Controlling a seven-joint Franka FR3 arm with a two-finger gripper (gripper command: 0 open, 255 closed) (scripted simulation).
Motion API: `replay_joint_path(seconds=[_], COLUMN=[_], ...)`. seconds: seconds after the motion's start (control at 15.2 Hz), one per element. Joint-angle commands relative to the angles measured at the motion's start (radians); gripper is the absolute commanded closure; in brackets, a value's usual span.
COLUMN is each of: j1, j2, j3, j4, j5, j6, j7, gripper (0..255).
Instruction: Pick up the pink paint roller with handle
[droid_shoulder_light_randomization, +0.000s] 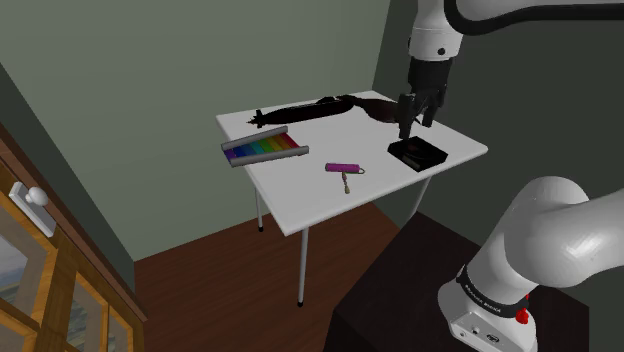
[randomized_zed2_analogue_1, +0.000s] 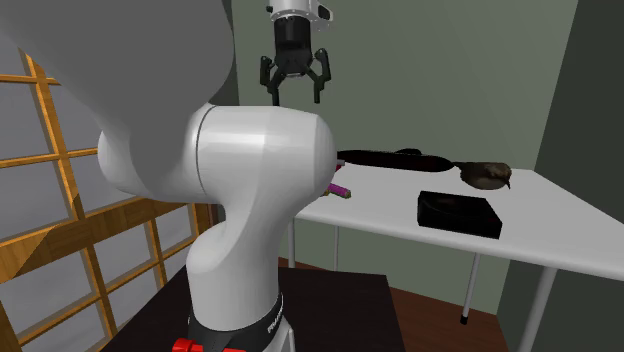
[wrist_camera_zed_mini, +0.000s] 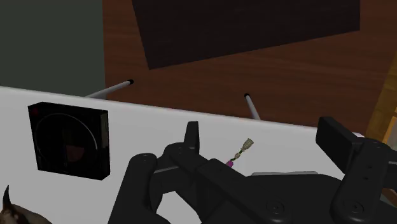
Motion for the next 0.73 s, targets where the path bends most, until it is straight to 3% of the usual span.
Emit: replay_joint_path(seconds=[0.0,0.66], j1=[0.0,-0.069], j2=[0.0,0.233], j3=[0.0,0.07], j4=[0.0,-0.128], j5=[0.0,0.005], j6=[0.0,0.427], j7=[0.0,0.301], gripper=[0,0])
